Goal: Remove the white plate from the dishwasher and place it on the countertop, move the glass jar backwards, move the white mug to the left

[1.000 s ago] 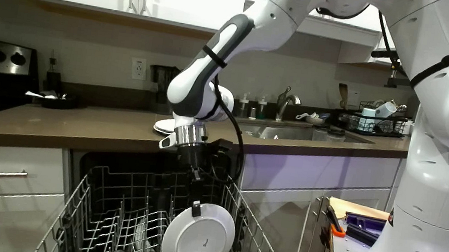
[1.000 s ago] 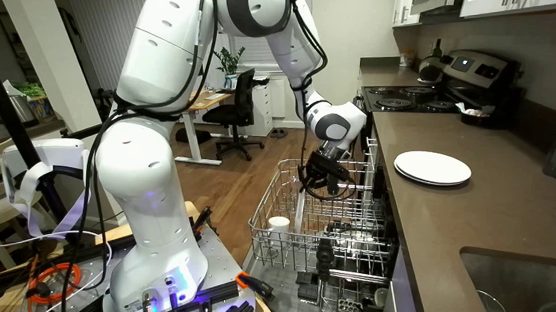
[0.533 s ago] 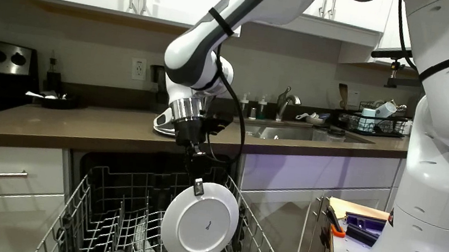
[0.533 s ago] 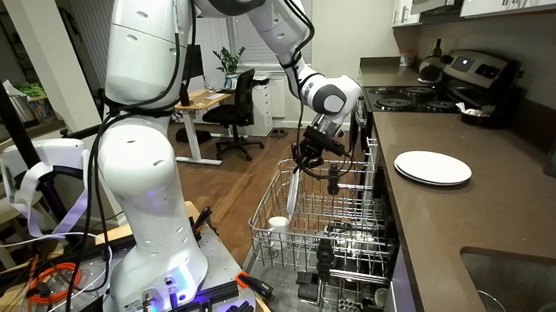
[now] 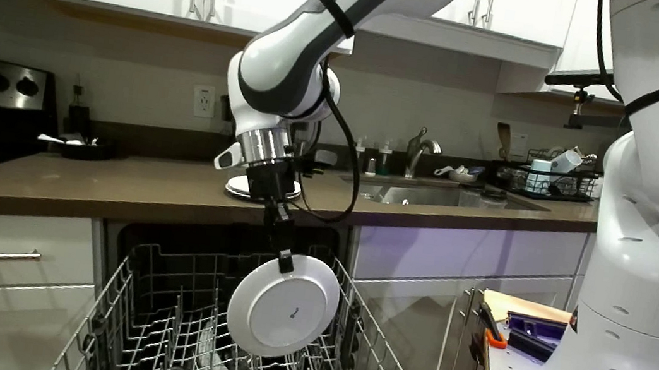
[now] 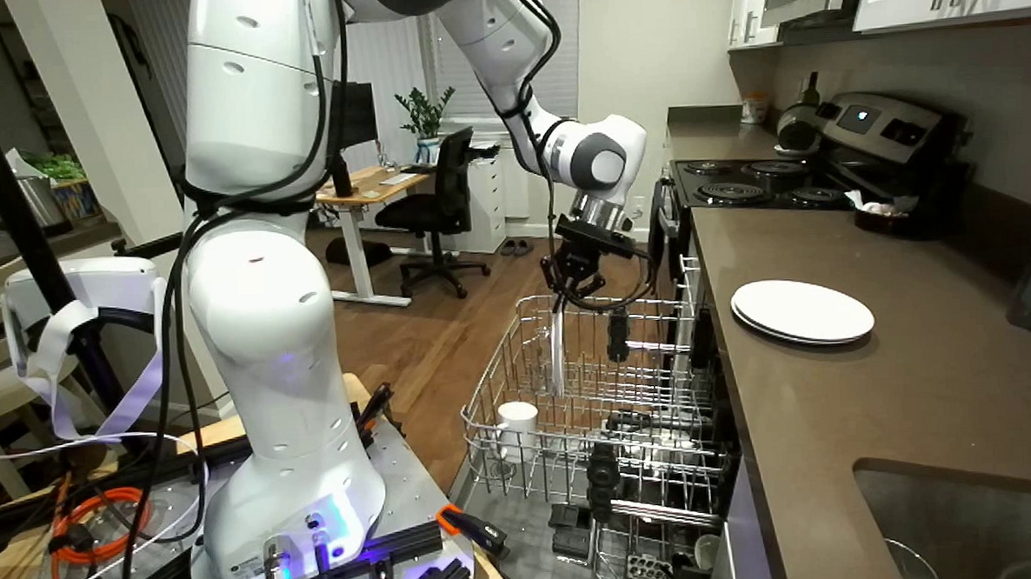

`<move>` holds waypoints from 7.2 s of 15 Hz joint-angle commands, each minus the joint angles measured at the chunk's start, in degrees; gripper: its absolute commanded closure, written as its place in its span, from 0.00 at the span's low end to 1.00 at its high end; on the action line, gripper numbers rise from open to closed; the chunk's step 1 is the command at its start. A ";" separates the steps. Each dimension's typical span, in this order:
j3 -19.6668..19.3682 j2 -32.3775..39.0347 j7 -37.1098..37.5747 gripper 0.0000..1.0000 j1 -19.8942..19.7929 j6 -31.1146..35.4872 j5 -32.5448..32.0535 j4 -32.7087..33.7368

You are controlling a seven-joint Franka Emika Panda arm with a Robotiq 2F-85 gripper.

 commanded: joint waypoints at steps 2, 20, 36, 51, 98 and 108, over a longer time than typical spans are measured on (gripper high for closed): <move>-0.91 -4.40 11.26 0.98 3.48 2.99 -8.30 -2.46; 0.49 7.46 -4.91 0.04 -3.62 13.37 10.82 -5.82; -1.59 16.97 12.63 0.59 1.92 26.99 -13.92 -4.00; 7.30 10.69 4.53 0.96 -8.68 23.51 -3.93 -6.26; 1.30 -3.88 71.10 0.96 18.76 -14.48 -58.98 -1.05; 2.12 -2.86 65.93 0.89 15.62 -6.14 -54.66 -1.23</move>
